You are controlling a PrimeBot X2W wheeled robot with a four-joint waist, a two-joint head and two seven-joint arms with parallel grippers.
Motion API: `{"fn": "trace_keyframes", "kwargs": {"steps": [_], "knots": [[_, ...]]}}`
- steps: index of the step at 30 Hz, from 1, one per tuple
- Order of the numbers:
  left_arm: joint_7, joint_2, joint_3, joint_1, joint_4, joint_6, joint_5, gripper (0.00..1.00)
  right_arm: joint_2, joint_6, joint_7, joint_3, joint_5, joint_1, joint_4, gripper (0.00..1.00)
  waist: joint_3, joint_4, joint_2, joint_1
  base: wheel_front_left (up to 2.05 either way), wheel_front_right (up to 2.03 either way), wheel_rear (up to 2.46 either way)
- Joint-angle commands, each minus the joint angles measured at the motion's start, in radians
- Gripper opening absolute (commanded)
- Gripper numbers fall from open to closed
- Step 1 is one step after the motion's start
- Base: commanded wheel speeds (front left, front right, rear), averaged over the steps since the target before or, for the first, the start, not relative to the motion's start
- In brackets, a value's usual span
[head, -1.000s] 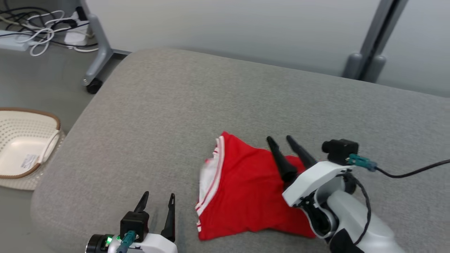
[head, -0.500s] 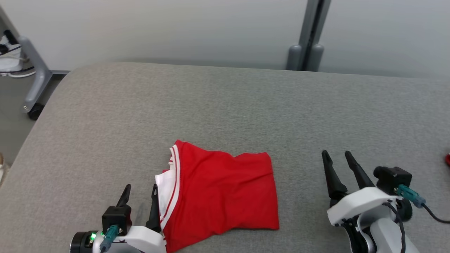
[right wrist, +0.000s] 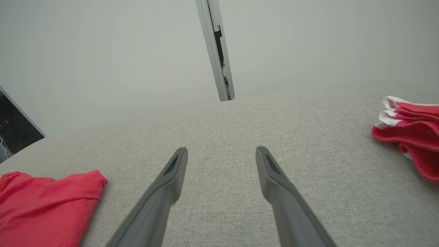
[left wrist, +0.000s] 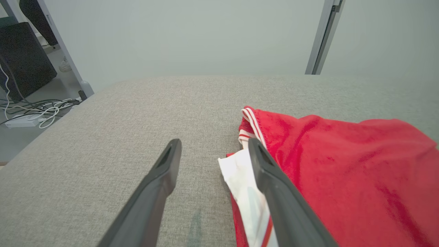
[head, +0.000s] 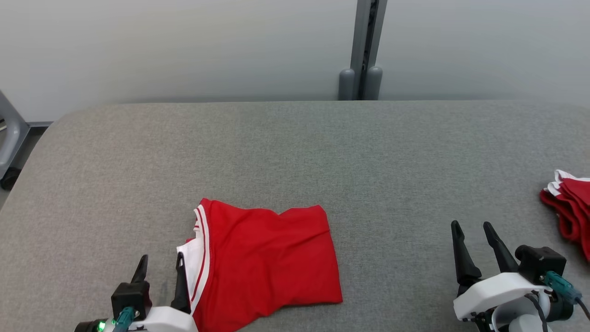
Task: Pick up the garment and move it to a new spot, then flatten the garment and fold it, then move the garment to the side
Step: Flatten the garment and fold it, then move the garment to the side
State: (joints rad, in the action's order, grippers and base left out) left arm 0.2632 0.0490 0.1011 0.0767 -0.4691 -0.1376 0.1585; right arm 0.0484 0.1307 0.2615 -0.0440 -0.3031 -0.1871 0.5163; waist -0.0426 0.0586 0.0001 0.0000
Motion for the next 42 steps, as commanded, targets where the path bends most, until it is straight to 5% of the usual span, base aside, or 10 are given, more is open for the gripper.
{"fn": "trace_keyframes", "kwargs": {"steps": [1, 15, 28, 42], "knots": [[0.002, 0.004, -0.010, -0.014, 0.001, 0.002, -0.007, 1.00, 0.005, 0.000, 0.005, 0.004, 0.008, 0.014, -0.012, 1.00, 0.009, -0.011, -0.0001, 0.0000, 0.00, 0.00, 0.00], [0.002, 0.004, -0.067, -0.089, 0.030, 0.003, -0.031, 1.00, 0.006, 0.000, 0.005, 0.005, 0.078, 0.072, -0.043, 1.00, 0.049, -0.087, -0.0001, 0.0000, 0.00, 0.00, 0.00], [0.002, 0.004, -0.072, -0.119, 0.047, 0.003, -0.016, 1.00, 0.006, 0.000, 0.005, 0.011, 0.080, 0.098, -0.058, 1.00, 0.059, -0.088, -0.0001, 0.0000, 0.00, 0.00, 0.00], [0.002, 0.004, -0.010, -0.096, 0.039, 0.022, -0.035, 1.00, 0.005, 0.000, 0.005, -0.164, 0.033, 0.061, -0.014, 1.00, 0.026, 0.065, -0.0001, 0.0000, 0.00, 0.00, 0.00]]}}
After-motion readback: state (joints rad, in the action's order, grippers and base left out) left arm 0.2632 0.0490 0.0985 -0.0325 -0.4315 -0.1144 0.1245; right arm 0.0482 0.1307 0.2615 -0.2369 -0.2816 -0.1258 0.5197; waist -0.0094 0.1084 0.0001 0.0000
